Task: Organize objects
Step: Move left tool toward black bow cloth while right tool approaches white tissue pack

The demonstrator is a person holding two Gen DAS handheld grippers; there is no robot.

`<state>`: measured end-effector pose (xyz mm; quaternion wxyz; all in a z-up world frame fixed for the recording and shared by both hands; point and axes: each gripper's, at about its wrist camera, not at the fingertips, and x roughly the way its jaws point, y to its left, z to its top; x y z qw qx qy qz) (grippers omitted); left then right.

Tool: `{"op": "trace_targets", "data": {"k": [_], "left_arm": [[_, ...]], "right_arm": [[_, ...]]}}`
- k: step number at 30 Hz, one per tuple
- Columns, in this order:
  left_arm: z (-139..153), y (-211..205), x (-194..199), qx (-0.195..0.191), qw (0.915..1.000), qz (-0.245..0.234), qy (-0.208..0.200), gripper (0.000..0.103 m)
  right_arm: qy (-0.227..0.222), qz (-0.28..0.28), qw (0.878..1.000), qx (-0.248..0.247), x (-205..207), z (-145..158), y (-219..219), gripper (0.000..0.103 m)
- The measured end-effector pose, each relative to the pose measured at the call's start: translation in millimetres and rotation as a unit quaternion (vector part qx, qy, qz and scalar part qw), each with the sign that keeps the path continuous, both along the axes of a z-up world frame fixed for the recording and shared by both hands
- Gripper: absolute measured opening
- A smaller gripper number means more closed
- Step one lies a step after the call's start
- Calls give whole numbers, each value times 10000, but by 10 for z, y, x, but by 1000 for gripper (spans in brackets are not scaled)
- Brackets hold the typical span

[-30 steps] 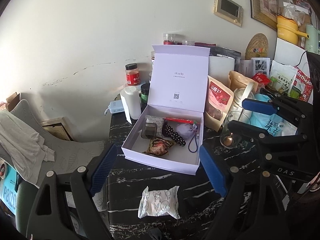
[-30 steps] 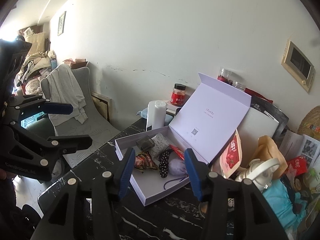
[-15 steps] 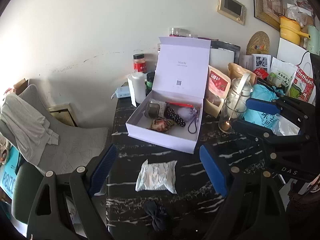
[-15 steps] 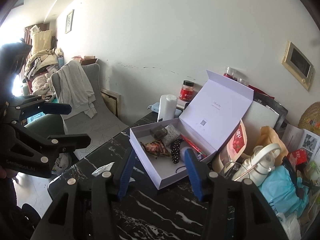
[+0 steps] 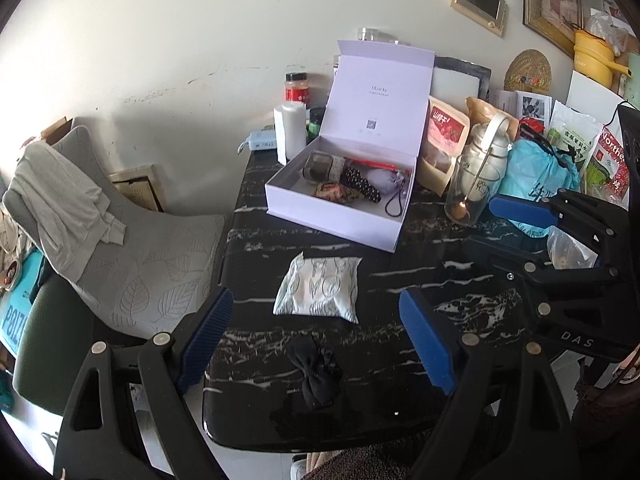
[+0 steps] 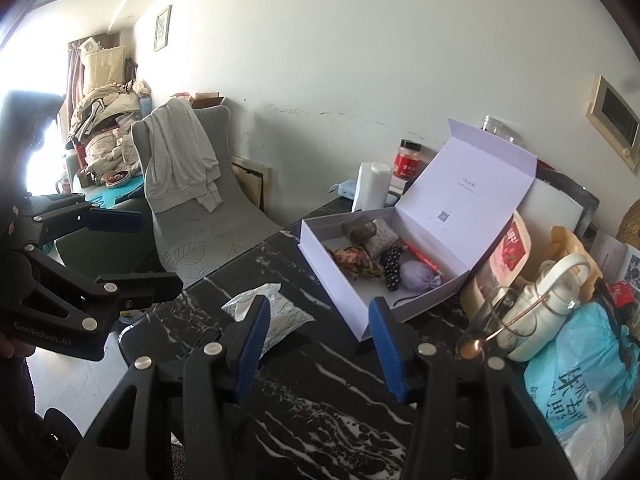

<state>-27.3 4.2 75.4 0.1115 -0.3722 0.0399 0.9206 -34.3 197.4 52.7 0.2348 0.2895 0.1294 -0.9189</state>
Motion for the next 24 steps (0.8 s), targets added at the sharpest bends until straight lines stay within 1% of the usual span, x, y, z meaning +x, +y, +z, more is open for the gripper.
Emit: {"op": "trace_targets", "data": {"k": [10,24], "left_arm": [[-538,-59,77,74,9986,124,-513,84],[-1145,-34,9,129,9948,112,-1002,84]], "right_arm": [[-382,148,9992,-24,43,-400,-49,52],[-852,446,9953,108,-24,-833,-119,52]]}}
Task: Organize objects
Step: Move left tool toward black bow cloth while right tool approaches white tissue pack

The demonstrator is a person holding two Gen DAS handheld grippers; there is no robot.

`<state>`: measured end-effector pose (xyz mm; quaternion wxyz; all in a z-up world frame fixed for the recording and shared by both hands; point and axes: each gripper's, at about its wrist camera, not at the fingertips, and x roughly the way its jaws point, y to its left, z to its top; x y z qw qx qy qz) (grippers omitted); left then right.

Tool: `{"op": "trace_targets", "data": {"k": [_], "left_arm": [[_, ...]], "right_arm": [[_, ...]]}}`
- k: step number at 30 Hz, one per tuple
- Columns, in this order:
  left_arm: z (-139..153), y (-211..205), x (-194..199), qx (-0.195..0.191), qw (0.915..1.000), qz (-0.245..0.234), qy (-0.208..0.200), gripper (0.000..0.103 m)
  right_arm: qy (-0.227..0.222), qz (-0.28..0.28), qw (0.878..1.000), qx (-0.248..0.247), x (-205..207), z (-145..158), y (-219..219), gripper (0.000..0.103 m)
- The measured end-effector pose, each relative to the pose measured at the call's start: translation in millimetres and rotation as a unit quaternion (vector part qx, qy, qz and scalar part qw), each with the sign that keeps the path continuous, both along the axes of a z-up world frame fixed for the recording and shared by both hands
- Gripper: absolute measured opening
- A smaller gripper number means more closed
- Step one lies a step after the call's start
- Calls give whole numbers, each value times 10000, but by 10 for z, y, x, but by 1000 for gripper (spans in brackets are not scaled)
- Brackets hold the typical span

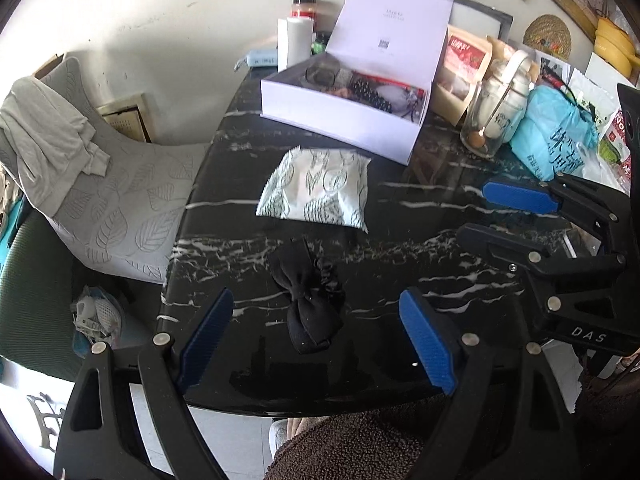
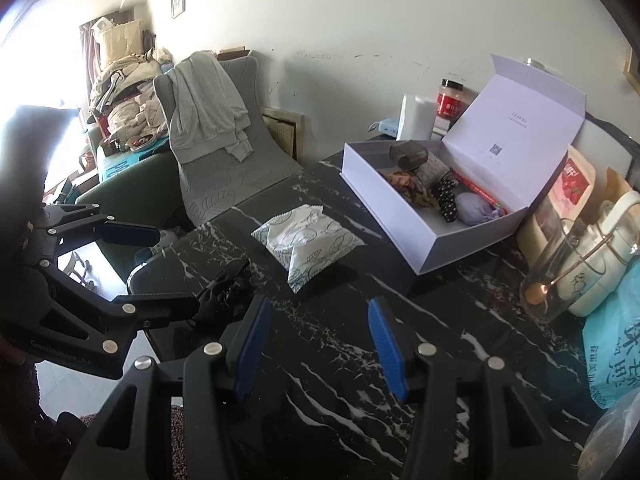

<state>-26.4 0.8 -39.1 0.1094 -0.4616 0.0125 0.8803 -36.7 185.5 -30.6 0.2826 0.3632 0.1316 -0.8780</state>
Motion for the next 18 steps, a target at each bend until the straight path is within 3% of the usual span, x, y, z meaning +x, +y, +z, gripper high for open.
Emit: {"op": "trace_targets", "data": {"k": [4,14,18], "left_arm": [[-165,-4,-66,100,9998,-71,-149,84],[-481,11,-323,188,9986,-266,-427,83],[-545,-93,-434,203,9981,-198,-546,73]], "right_arm": [[-168,53,9998,-9,-71,-123,-20,52],[-405,230,9989,71,-354,-266,-138,67],[-475,354,9982,105,-491,-285,-217,69]]}}
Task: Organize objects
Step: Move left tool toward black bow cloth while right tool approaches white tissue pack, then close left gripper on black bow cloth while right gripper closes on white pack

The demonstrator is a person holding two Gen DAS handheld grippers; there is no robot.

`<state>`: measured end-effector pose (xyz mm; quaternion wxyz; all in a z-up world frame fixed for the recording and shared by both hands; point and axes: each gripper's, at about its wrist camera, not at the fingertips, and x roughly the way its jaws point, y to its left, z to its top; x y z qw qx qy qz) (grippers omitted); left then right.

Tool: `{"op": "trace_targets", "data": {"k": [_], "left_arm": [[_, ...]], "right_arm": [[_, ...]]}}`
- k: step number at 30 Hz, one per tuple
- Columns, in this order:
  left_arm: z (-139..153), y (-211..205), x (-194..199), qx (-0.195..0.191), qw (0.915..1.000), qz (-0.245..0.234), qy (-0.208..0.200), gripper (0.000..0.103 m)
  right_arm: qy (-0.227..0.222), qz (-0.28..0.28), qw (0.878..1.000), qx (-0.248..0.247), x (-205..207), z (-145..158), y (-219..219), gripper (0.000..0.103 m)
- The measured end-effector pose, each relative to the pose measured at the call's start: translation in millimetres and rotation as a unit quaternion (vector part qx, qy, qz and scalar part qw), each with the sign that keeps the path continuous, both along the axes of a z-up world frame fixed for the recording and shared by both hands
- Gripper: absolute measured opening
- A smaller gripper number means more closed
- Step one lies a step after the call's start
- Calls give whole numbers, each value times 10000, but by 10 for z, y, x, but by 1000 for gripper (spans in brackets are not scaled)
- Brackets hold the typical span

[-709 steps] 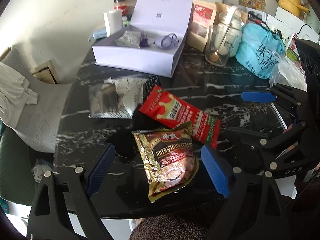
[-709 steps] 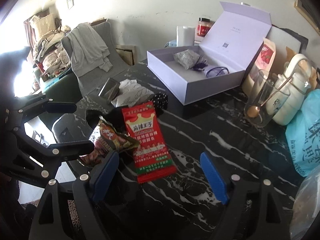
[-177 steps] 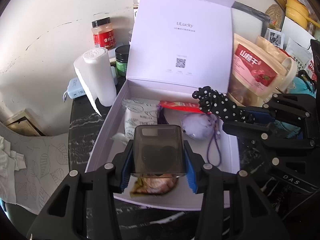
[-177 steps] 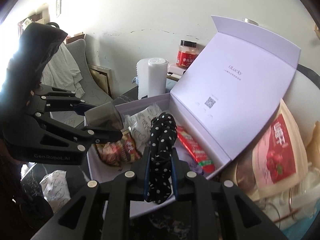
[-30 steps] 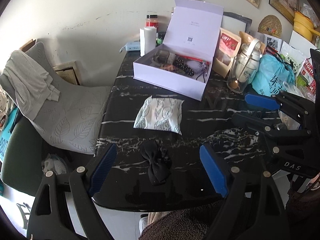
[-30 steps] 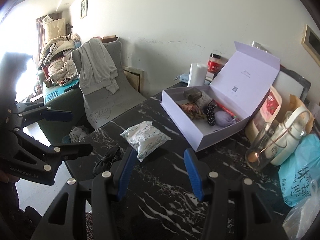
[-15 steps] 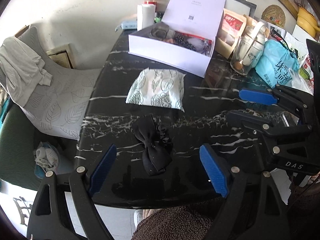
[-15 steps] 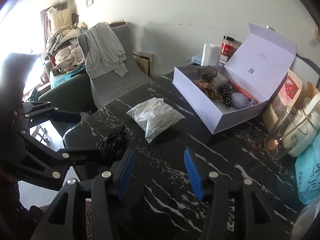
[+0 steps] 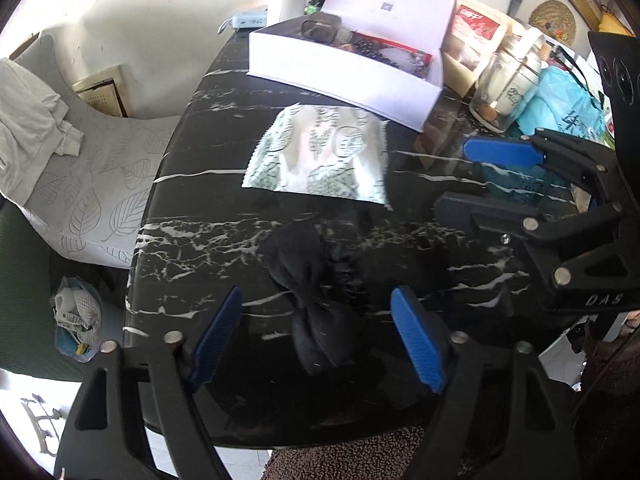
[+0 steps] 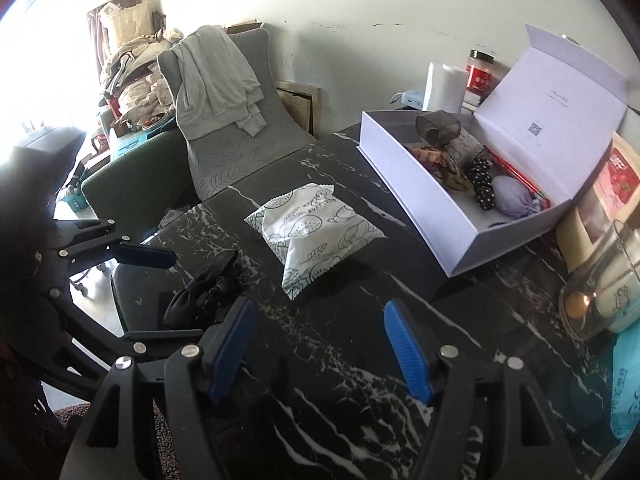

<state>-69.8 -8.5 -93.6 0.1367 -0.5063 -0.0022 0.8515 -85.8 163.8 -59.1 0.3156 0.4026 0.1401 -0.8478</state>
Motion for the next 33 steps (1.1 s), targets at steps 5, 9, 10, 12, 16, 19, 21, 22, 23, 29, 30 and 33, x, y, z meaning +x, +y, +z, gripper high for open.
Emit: {"op": "trace_targets", "data": {"k": [5,9,10,12,16,19,21,22,23,29,30,33], "left_arm": [[-85,-191,-152,37,9997,193,-149,68],[-117,-311,-268,4,9995,265,-173,68],[-118,-332,-296,3,9995,263,-179,68],[-125,-368,-353,2,9995,274,-174,68],[-122,-432,-447,26,9994,301,-164,67],[-120,-464,-502,1,9994,303,-159,66],[-116,-491,-546,3,9994,316,-153,64],[-116,-491,-545,14,9994,318,-149,62],[-114,-502,-567,29,9994,315,-141,62],[-120,-485,-651,-63,9997,227,-69,59],[-121,-477,-661,-85,9997,209,-57,58],[-122,-453,-691,-111,9998,164,-24,54]], "right_arm": [[-31,145,9998,102,-171,-29,-138,72],[37,280,9994,179,-286,-29,-256,77],[51,323,9993,179,-317,-26,-289,77],[42,395,9991,175,-365,-28,-340,77],[45,524,9983,246,-472,-58,-452,81],[-12,618,9976,300,-552,-97,-517,81],[-52,681,9972,313,-604,-123,-552,81],[-61,711,9969,327,-636,-139,-574,81],[-68,730,9967,340,-660,-148,-592,81],[-164,977,9939,493,-755,-261,-720,81],[-141,989,9935,538,-750,-277,-734,81],[-68,1034,9927,619,-723,-316,-750,81]]}}
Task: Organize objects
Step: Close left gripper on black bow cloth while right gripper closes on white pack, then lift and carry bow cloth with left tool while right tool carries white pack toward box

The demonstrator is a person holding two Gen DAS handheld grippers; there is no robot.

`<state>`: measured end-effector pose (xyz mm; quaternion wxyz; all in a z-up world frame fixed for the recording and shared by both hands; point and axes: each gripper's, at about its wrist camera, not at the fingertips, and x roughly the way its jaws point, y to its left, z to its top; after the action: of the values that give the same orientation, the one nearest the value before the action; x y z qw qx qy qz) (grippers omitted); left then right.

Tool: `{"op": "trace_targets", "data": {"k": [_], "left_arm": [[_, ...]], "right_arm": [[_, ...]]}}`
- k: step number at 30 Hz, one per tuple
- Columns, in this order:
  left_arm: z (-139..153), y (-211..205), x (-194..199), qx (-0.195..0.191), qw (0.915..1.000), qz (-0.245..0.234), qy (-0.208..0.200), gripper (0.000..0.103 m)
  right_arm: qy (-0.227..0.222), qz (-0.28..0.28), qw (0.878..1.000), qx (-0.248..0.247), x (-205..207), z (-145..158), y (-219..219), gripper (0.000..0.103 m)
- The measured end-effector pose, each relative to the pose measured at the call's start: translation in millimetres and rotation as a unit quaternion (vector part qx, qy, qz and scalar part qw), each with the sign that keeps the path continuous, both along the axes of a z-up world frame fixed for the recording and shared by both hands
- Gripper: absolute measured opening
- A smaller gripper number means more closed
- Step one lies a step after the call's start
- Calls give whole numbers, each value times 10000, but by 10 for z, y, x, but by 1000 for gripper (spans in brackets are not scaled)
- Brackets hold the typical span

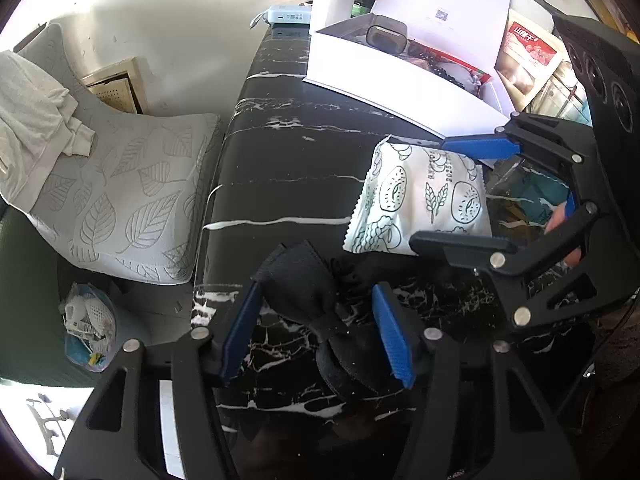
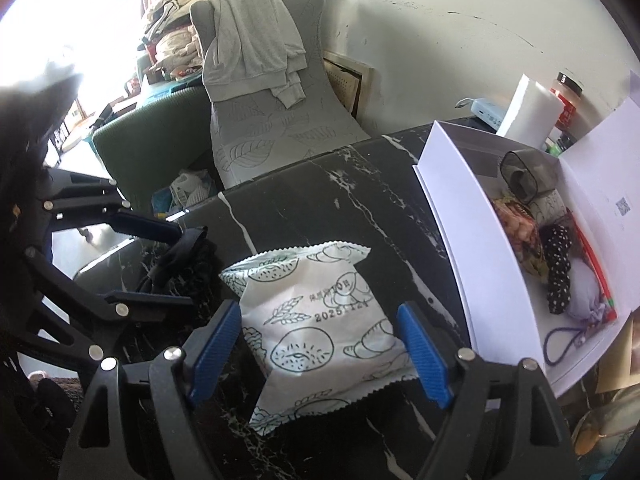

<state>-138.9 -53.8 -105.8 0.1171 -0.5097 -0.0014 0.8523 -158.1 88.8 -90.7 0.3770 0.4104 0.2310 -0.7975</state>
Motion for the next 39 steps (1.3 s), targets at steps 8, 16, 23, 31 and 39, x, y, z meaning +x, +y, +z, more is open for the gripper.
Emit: {"op": "trace_targets", "data": {"k": [8,16,23,31,39], "left_arm": [[-10,176,13,-104,9995,-300,60,43],[-17,378,98,16,9981,-612,61,42],[-4,681,228,47,9948,-1017,62,42],[22,994,416,-89,9905,-1367,85,42],[11,1132,566,-273,9890,-1445,130,63]], "right_arm": [[-239,-252,9994,46,-1,-84,127,73],[-333,-736,9967,10,112,-91,422,64],[-367,-1273,9911,123,289,-83,786,64],[-424,-1937,9801,128,570,-71,1261,64],[-379,-2228,9741,77,845,-51,1514,64]]}}
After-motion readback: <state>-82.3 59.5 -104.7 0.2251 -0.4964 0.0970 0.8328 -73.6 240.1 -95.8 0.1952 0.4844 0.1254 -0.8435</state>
